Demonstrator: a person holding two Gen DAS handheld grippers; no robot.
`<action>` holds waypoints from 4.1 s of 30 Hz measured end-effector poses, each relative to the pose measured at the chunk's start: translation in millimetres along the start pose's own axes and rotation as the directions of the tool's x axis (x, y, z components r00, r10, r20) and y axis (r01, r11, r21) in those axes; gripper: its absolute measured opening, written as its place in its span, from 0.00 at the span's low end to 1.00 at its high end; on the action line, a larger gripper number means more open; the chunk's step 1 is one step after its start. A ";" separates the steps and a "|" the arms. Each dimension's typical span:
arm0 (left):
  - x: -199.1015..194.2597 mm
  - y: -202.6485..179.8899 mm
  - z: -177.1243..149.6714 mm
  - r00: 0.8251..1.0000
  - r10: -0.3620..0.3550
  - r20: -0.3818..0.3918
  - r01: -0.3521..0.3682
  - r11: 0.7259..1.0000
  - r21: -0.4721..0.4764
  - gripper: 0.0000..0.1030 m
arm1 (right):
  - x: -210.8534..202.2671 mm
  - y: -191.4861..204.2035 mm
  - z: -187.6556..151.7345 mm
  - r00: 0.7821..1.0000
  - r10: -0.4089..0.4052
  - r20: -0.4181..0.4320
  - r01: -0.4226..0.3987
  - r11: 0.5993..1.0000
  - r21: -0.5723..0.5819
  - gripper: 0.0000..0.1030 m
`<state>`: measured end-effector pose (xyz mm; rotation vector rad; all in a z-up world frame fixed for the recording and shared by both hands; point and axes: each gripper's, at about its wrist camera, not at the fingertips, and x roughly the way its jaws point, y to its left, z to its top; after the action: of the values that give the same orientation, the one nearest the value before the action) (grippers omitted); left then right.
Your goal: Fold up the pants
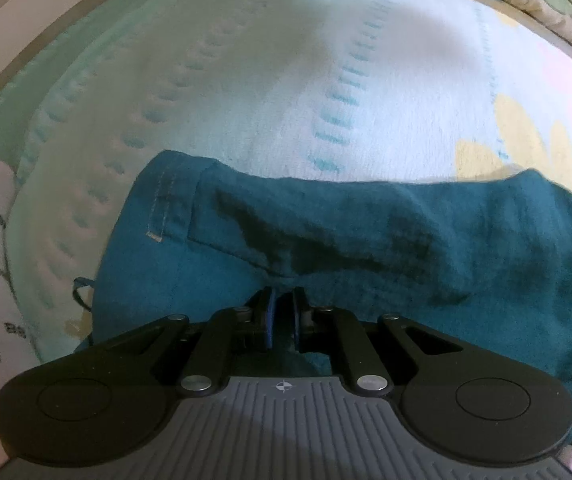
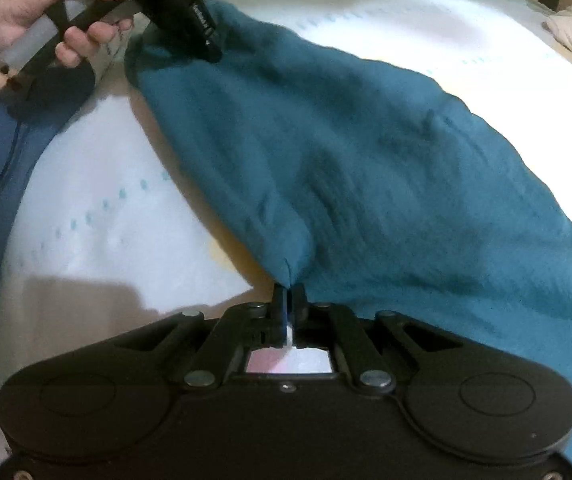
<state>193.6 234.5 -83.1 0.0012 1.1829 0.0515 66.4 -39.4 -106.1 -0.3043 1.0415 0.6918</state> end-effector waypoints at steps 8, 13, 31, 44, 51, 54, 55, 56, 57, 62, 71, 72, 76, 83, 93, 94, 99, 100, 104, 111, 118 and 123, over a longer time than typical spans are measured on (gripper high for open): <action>-49.2 -51.2 -3.8 0.985 -0.078 0.156 0.068 0.995 0.067 0.10 | -51.6 -44.0 23.2 0.987 0.044 0.156 -0.070 0.985 0.160 0.28; -22.4 -88.6 -17.6 0.987 -0.141 0.081 0.131 0.984 0.122 0.10 | -39.1 -87.8 50.2 0.979 -0.022 0.204 -0.037 0.959 0.280 0.33; 2.6 -73.9 -33.0 0.975 -0.208 0.076 0.207 0.978 0.022 0.10 | 74.7 -111.5 119.7 0.989 -0.058 0.138 0.036 0.987 0.157 0.33; -1.3 -75.4 -36.2 0.978 -0.193 0.080 0.192 0.981 0.029 0.10 | 75.0 -112.1 116.3 0.988 -0.045 0.149 0.021 0.987 0.158 0.33; -1.3 -76.2 -38.0 0.979 -0.183 0.092 0.180 0.983 0.040 0.10 | 83.6 -126.3 125.0 0.985 0.071 0.157 -0.102 0.975 0.199 0.25; -2.5 -77.4 -39.6 0.979 -0.178 0.104 0.174 0.984 0.041 0.10 | 80.2 -123.1 119.3 0.980 0.114 0.164 -0.144 0.973 0.183 0.10; -3.8 -77.2 -40.1 0.978 -0.177 0.109 0.174 0.984 0.037 0.10 | 79.0 -121.3 118.9 0.980 0.105 0.169 -0.135 0.974 0.181 0.09; -5.1 -76.5 -39.8 0.977 -0.178 0.113 0.175 0.984 0.036 0.10 | 76.7 -120.0 119.5 0.980 0.084 0.182 -0.117 0.977 0.181 0.08; -6.7 -75.8 -38.5 0.978 -0.169 0.121 0.167 0.985 0.033 0.10 | 74.0 -119.8 122.5 0.978 0.054 0.200 -0.092 0.979 0.184 0.08; -9.2 -56.8 -21.9 0.981 -0.088 0.173 0.097 0.994 -0.045 0.10 | 80.3 -128.0 150.6 0.976 -0.036 0.216 -0.010 0.978 0.207 0.07; -4.9 -56.8 -14.7 0.990 -0.071 0.120 0.077 0.996 -0.041 0.10 | 56.2 -152.4 130.7 0.967 -0.071 0.247 -0.037 0.913 0.406 0.17; -10.5 -58.7 -16.2 0.988 -0.081 0.128 0.088 0.995 -0.047 0.10 | 39.8 -154.6 122.9 0.963 -0.080 0.259 -0.039 0.905 0.424 0.17; -28.8 -83.4 -28.6 0.984 -0.114 0.140 0.114 0.993 0.008 0.10 | -13.9 -160.0 80.2 0.969 -0.098 0.228 -0.026 0.873 0.486 0.31; -32.3 -133.1 -63.8 0.980 -0.186 0.075 0.176 0.977 0.118 0.10 | -58.4 -139.1 -26.4 0.984 -0.178 0.026 0.139 0.843 0.520 0.35; -18.4 -139.8 -77.2 0.987 -0.162 0.022 0.157 0.977 0.146 0.10 | -55.7 -107.3 -85.8 0.963 -0.239 -0.123 0.268 0.891 0.366 0.46; -17.6 -139.0 -74.9 0.986 -0.164 0.016 0.160 0.978 0.135 0.10 | -55.4 -103.5 -84.5 0.963 -0.243 -0.118 0.269 0.902 0.338 0.49; -17.2 -141.1 -73.3 0.987 -0.160 0.005 0.158 0.978 0.133 0.10 | -44.6 -84.7 -80.1 0.948 -0.301 -0.108 0.316 0.933 0.175 0.57; -15.7 -142.6 -71.9 0.988 -0.155 0.005 0.153 0.978 0.141 0.10 | -40.9 -83.1 -79.3 0.943 -0.314 -0.108 0.328 0.933 0.149 0.56; -14.5 -147.8 -72.5 0.990 -0.142 0.006 0.139 0.976 0.167 0.10 | -33.0 -86.5 -80.9 0.945 -0.305 -0.117 0.318 0.940 0.124 0.19; -11.2 -146.4 -67.6 0.986 -0.163 -0.015 0.164 0.973 0.165 0.10 | -50.4 -109.0 -105.7 0.937 -0.285 -0.202 0.320 0.932 0.171 0.03; -12.9 -159.6 -68.2 0.993 -0.114 -0.015 0.114 0.970 0.215 0.10 | -82.8 -149.9 -123.0 0.983 -0.162 -0.091 0.185 0.837 0.515 0.15; -12.7 -165.6 -68.7 0.996 -0.085 -0.015 0.086 0.970 0.228 0.10 | -130.8 -196.1 -162.9 0.978 -0.206 0.005 0.127 0.623 0.772 0.43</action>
<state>131.9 66.8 -101.9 0.1528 1.1876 -0.1607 41.1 -324.3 -89.0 0.3858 1.1088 0.0350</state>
